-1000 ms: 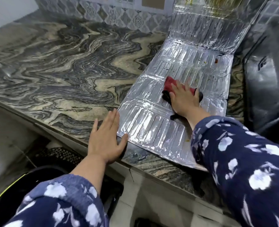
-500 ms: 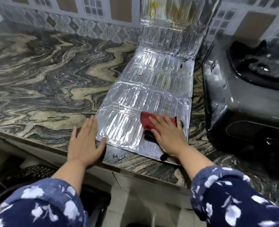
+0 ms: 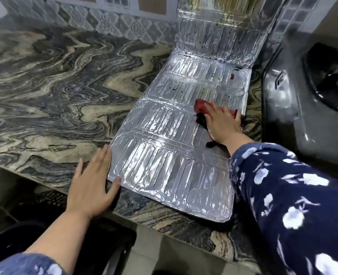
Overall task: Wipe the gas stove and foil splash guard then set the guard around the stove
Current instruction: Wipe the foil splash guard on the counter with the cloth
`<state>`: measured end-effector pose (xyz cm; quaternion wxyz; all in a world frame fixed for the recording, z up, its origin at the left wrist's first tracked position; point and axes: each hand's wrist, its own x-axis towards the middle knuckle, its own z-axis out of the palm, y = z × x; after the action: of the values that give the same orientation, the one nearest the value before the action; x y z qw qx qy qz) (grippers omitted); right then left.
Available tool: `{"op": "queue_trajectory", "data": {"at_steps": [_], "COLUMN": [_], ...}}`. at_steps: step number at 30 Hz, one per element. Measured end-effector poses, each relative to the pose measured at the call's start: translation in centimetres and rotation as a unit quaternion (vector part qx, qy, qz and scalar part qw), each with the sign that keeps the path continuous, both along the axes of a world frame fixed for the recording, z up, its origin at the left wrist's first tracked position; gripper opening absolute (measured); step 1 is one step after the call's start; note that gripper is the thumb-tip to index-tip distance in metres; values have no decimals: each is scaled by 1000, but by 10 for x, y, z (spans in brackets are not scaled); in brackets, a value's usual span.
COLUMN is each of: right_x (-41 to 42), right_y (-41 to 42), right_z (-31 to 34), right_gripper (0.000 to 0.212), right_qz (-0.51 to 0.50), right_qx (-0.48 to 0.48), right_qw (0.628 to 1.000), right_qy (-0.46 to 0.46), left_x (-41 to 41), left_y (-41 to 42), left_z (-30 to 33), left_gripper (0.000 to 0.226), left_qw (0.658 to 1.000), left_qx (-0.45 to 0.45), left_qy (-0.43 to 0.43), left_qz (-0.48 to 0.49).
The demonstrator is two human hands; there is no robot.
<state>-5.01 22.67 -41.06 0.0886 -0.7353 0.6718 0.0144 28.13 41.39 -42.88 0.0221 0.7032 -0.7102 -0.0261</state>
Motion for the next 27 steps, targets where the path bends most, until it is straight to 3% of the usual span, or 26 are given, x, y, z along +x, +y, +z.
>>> {"op": "queue_trajectory", "data": {"at_steps": [13, 16, 23, 27], "right_x": [10, 15, 30, 34], "right_y": [47, 72, 132, 149], "right_z": [2, 4, 2, 0], "right_gripper": [50, 50, 52, 74], "right_qz": [51, 58, 53, 43], "right_qx": [2, 3, 8, -4], "right_qw": [998, 998, 998, 999], "right_qy": [-21, -21, -12, -8], "left_x": [-2, -12, -47, -49], "left_y": [17, 2, -57, -93], "left_z": [26, 42, 49, 44], "left_gripper": [86, 89, 76, 72], "left_qw": [997, 998, 995, 994], "left_qx": [-37, -21, 9, 26], "left_qy": [61, 58, 98, 107], "left_qz": [37, 25, -1, -18]}}
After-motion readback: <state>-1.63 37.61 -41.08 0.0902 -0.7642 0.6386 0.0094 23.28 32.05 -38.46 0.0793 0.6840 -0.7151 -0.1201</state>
